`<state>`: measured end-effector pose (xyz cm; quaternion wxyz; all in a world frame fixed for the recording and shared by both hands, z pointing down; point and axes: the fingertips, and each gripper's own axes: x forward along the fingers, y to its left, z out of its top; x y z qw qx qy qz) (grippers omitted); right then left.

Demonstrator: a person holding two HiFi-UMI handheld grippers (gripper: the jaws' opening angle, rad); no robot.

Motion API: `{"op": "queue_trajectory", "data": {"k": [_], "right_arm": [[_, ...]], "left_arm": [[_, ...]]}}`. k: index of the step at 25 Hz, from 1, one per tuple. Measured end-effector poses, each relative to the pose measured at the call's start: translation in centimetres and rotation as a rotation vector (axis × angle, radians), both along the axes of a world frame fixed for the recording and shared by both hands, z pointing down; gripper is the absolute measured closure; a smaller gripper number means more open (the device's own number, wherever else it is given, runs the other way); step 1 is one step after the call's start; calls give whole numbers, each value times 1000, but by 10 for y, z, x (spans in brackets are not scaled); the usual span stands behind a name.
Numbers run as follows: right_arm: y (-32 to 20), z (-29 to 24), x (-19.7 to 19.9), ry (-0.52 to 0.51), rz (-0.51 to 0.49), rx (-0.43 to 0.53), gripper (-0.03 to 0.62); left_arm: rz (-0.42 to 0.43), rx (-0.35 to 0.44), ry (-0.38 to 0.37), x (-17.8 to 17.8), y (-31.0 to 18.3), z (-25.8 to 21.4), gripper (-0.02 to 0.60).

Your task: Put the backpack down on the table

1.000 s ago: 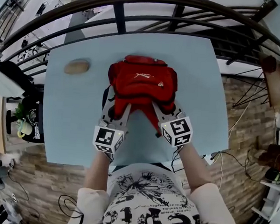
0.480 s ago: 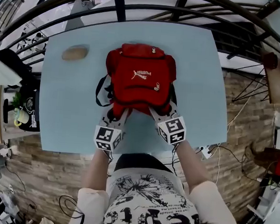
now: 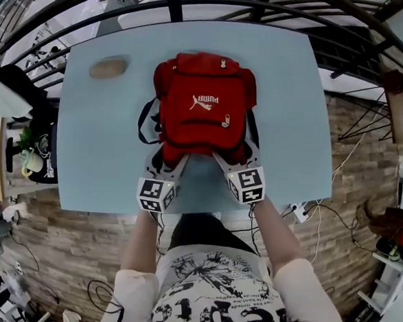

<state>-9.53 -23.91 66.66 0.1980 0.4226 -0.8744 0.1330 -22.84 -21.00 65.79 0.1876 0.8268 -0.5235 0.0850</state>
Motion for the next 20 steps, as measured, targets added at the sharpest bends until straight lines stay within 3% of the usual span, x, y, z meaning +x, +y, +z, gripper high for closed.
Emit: {"op": "queue_trajectory", "data": {"k": [5,11,14,18,20], "right_arm": [[15,-24,11,19,12,76,198],[40,-77,18,6,26,160,229],[51,-104,20,-43,53,169,325],[63,-135,26,-68,58,178,493],[69,-150,26,-81,52,185,568]], "left_arm": [[-58,36,-22,-10,10,-16,291],[-91,121,8,-12,36,-70,293],[-69,169,9,-5,50,-102,305],[-40,223,-5,5,65,-142,481],[-32,246,-2,7,71,-160,515]]}}
